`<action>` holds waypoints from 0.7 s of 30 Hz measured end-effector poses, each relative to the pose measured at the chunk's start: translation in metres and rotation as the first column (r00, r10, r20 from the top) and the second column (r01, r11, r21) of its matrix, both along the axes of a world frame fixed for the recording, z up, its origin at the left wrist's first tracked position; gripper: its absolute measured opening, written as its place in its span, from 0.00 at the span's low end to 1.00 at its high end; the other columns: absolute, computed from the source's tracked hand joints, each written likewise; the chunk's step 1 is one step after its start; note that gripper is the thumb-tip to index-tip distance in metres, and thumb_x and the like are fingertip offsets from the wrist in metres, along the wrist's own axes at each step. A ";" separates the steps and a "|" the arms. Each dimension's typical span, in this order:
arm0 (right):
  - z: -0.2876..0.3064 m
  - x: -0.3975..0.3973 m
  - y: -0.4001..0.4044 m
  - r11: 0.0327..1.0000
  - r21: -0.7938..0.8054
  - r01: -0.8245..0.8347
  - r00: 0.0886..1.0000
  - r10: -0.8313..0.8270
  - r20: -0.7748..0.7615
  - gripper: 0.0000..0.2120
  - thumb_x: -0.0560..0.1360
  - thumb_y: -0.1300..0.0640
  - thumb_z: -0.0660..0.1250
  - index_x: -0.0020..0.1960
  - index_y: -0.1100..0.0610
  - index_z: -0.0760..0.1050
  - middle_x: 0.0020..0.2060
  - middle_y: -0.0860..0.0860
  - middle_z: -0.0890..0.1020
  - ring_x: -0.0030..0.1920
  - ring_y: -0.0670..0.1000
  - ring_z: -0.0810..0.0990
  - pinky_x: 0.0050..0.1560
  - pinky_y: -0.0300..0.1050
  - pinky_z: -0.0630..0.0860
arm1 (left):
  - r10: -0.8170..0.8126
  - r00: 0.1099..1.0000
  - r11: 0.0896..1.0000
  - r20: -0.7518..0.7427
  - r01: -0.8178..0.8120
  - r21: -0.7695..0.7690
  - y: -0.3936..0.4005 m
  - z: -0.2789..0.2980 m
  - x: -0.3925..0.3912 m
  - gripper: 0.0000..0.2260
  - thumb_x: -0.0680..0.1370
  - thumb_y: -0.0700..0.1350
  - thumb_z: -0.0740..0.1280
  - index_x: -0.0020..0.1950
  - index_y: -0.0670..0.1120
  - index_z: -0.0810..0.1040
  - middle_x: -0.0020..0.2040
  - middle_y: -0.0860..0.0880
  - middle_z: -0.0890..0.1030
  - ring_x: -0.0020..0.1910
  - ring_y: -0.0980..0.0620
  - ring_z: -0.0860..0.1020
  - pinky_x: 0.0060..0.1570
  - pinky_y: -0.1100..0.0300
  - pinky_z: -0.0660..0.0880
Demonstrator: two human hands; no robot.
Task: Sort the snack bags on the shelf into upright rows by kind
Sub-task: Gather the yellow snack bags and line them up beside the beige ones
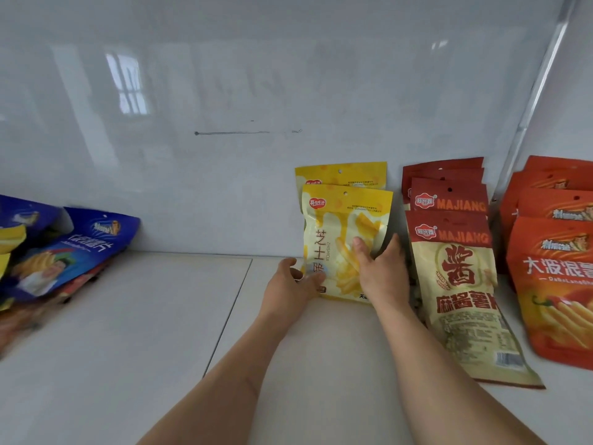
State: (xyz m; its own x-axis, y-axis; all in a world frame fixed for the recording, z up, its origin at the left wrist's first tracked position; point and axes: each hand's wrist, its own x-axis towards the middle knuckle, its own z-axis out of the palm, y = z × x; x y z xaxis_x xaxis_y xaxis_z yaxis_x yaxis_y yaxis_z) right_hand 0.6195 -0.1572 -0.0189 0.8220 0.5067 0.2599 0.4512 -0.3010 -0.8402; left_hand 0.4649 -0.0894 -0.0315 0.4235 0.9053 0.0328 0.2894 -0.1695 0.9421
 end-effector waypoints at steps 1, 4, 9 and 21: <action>-0.001 -0.005 -0.003 0.999 -0.029 0.025 0.998 -0.023 0.063 0.43 0.78 0.36 0.61 0.81 0.60 0.51 0.79 0.59 0.60 0.78 0.60 0.60 0.72 0.58 0.64 | 0.032 0.999 0.999 -0.037 -0.031 0.033 -0.002 0.000 -0.005 0.31 0.78 0.56 0.71 0.77 0.47 0.65 0.61 0.51 0.77 0.53 0.55 0.80 0.45 0.62 0.73; -0.009 -0.024 -0.010 0.987 -0.106 0.121 0.925 -0.073 0.373 0.33 0.78 0.43 0.66 0.76 0.58 0.63 0.75 0.59 0.65 0.74 0.63 0.64 0.68 0.61 0.66 | 0.125 0.973 0.973 -0.196 -0.082 0.215 -0.002 -0.003 -0.022 0.24 0.80 0.56 0.68 0.73 0.48 0.71 0.62 0.52 0.78 0.57 0.52 0.78 0.51 0.59 0.72; -0.012 -0.055 -0.006 0.996 -0.090 0.007 0.669 0.062 0.741 0.12 0.73 0.53 0.74 0.55 0.57 0.82 0.56 0.53 0.82 0.56 0.60 0.79 0.53 0.55 0.76 | 0.286 0.847 0.822 -0.449 0.024 0.569 -0.005 0.000 -0.057 0.17 0.83 0.55 0.61 0.70 0.51 0.74 0.66 0.54 0.77 0.63 0.52 0.77 0.53 0.58 0.72; -0.014 -0.198 0.026 0.870 -0.451 -0.201 0.506 0.486 0.712 0.13 0.80 0.51 0.62 0.58 0.54 0.81 0.54 0.51 0.82 0.56 0.57 0.78 0.55 0.52 0.72 | 0.483 0.701 0.531 -0.525 0.242 0.812 0.026 0.008 -0.197 0.07 0.71 0.48 0.78 0.45 0.47 0.84 0.41 0.49 0.83 0.38 0.45 0.83 0.35 0.54 0.77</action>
State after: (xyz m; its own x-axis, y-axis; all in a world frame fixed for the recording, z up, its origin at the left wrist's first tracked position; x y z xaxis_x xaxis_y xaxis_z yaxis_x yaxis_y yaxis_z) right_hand 0.4218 -0.1308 -0.0333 0.0963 0.8624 0.4971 0.9935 -0.1138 0.0051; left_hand 0.2676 -0.0632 -0.0237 0.5383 0.6621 0.5214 0.7936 -0.6065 -0.0492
